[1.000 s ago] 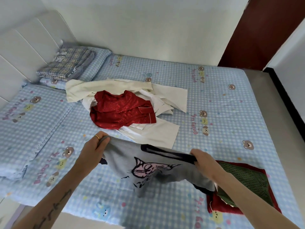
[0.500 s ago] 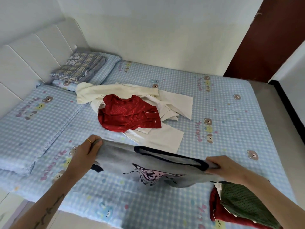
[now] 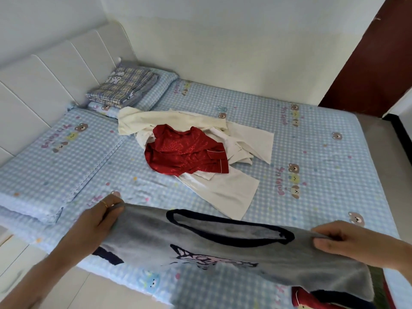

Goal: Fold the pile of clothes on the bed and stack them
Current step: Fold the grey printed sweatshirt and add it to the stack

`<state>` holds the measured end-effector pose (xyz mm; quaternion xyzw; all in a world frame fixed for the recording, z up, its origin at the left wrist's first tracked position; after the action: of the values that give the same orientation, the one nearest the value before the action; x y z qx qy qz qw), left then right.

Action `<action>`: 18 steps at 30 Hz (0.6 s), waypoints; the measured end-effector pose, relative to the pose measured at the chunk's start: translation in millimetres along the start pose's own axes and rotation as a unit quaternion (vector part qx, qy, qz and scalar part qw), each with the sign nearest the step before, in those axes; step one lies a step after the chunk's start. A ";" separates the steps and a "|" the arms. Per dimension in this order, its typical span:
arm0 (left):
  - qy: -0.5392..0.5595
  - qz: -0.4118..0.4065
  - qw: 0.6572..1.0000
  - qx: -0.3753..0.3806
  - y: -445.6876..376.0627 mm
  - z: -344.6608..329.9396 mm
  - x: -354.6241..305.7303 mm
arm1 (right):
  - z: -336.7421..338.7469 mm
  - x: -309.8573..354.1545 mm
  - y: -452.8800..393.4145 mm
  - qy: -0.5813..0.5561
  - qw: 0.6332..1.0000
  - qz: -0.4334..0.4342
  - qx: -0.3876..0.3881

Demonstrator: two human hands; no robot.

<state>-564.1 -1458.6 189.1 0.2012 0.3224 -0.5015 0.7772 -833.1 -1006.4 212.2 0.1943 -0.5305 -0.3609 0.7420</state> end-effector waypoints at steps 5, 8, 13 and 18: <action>-0.055 0.036 0.990 0.121 -61.6 -25.3 29.6 | 19.2 11.5 -49.4 0.013 0.991 -0.019 -0.130; -0.062 0.056 0.987 0.140 -100.6 -62.7 51.2 | 20.0 1.8 -101.2 0.039 0.986 -0.056 -0.151; -0.081 0.073 0.983 0.149 -152.9 -125.7 91.5 | 19.8 -35.1 -190.7 0.071 0.977 -0.120 -0.164; -0.117 0.085 0.978 0.148 -213.4 -185.3 157.8 | 34.9 -71.8 -282.7 0.063 0.965 -0.161 -0.197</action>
<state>-768.0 -1532.0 -51.4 0.2809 0.1331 -0.4958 0.8109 -971.3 -1137.6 -11.3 0.1495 -0.3623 -0.5605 0.7296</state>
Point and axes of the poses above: each hand's wrist, its own y-axis away from the middle knuckle, its own z-axis out of the back of the hand, x = y × z, the point moved 2 cm from there along -y, towards the middle knuckle, and after that the axes turned 9 degrees about -z, right-handed, at the moved point
